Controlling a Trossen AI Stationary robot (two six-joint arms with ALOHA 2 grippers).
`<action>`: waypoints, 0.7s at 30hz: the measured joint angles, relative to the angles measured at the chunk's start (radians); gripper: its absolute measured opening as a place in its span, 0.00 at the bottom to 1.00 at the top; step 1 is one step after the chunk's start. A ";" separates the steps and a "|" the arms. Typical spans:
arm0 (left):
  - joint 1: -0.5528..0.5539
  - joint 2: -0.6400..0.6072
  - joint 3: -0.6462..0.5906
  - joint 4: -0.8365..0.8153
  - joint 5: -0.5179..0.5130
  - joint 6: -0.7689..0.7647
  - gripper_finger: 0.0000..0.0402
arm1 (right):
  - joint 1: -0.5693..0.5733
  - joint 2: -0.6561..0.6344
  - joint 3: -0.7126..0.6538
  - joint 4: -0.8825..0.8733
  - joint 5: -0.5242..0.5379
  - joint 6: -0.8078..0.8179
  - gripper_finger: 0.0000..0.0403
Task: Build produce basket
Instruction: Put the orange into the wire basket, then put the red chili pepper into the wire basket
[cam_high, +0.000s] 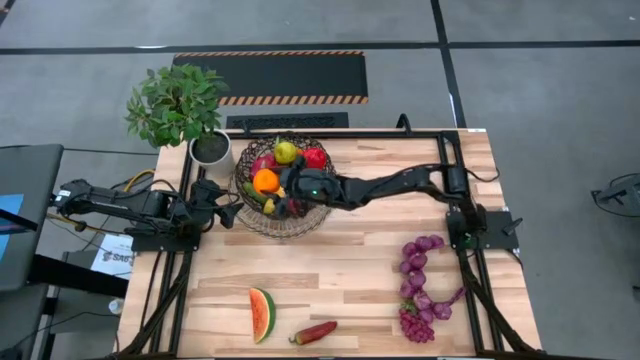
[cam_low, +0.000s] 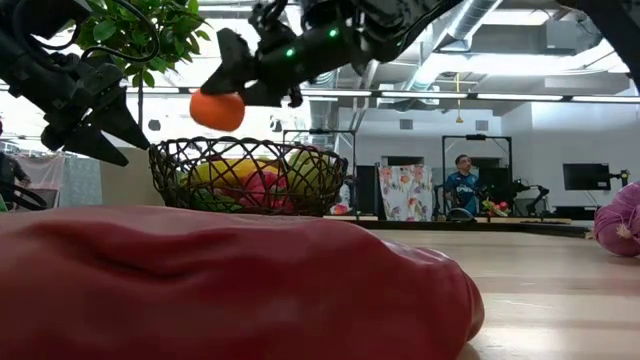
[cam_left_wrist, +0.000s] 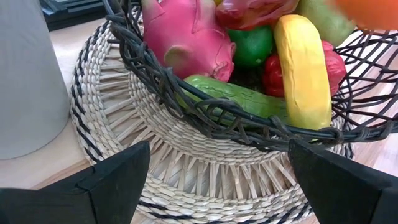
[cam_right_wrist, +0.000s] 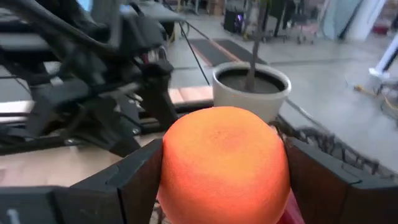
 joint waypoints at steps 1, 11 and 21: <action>0.000 0.000 0.000 0.000 0.000 0.000 0.92 | -0.005 0.011 0.015 -0.021 0.000 0.018 0.77; 0.000 0.000 0.000 0.000 0.000 0.000 0.92 | -0.059 0.018 0.073 -0.221 -0.048 0.100 0.97; 0.000 0.000 0.000 0.000 0.000 -0.001 0.92 | -0.044 -0.113 0.073 -0.296 -0.115 0.106 0.98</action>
